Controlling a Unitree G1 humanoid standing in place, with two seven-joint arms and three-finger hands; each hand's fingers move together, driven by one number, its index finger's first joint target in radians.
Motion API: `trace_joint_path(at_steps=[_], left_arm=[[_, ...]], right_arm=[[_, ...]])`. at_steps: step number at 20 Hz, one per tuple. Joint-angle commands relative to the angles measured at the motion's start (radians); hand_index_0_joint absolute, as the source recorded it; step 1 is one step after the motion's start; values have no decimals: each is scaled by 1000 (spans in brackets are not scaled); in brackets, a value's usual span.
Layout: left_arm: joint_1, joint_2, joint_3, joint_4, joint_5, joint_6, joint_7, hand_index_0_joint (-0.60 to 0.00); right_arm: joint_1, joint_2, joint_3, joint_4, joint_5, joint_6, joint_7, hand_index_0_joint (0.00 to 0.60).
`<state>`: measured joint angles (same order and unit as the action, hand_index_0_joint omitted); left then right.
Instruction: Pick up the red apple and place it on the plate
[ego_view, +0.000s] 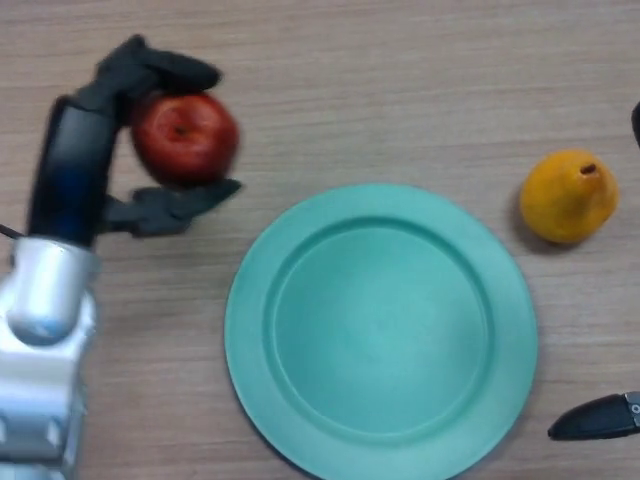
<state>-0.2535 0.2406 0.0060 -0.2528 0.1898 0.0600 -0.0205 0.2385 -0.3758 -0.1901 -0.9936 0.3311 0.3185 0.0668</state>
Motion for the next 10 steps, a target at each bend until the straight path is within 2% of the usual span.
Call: trace_joint_path(at_steps=[1, 4, 5, 8, 10], left_arm=[[42, -31, -95, -180, 46, -5, -20, -600], [125, -48, -271, -262, 119, 2, 34, -600], [150, -49, -320, -246, 146, -21, 62, -600], [178, -50, -368, -145, 127, -87, 117, -600], [178, -51, -381, -96, 133, -99, 137, -600]], right_arm=[[12, -46, -83, -54, 69, -162, -43, 0], [18, -69, -116, -54, 109, -169, -62, 0], [20, -64, -133, -54, 115, -169, -56, 0], [17, -8, -150, -54, 82, -156, -6, 0], [15, 6, -167, -54, 87, -149, 7, 0]])
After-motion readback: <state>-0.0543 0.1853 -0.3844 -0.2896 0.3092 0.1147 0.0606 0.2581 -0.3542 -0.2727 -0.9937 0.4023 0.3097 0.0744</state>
